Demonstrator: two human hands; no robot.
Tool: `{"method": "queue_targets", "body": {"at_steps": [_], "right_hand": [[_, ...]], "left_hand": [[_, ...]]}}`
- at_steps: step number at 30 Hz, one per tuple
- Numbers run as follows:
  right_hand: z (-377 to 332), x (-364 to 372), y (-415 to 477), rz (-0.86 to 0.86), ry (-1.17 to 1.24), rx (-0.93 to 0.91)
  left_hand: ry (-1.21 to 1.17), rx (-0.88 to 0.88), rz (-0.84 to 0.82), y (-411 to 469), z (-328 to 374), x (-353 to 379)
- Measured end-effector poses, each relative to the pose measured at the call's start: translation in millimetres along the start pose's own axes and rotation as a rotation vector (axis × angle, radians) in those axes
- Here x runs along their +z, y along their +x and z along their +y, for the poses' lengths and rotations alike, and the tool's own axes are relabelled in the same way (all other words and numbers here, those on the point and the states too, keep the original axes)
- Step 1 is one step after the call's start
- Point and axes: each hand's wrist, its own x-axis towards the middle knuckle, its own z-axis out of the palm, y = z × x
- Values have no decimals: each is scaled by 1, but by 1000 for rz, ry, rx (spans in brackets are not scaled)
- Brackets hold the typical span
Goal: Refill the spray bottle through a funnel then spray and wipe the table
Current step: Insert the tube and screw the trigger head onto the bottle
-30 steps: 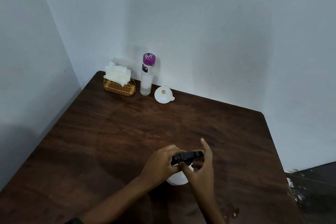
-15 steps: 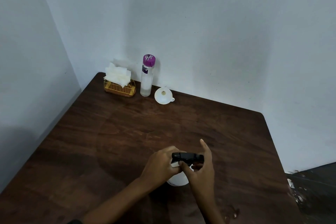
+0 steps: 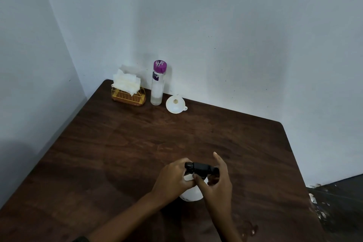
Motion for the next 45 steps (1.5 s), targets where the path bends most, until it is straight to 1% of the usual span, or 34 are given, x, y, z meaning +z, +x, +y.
{"method": "queue_targets", "body": {"at_steps": [7,11,15,18,22,26,33,38,43,45], "right_hand": [[1,-9,3,-57,18,-71],[-5,-13,1,-36,26,-51],[-3,-12,4,-14,-56,-43],[-1,-6,6,-7,-57,-24],[1,-3,6,-45,-42,-25],[-1,-11,3,-107,-53,-69],[-6,-15,5,-94,-116,-56],[-8,-12,6,-101,-86,-52],[-6,-17,9,-172,-77,-70],[-6,-20,9,-174,-78,-79]], "left_hand": [[-3,0,-14,3,1,-3],[-35,-7,-15,2,0,0],[-3,9,-16,3,-3,1],[4,18,-4,4,-2,1],[-8,14,-8,4,-2,0],[-30,20,-21,2,-5,1],[-8,21,-10,2,-3,-1],[-14,14,-7,2,-2,0],[-26,20,-20,2,-4,-2],[-31,18,-19,3,-5,0]]}}
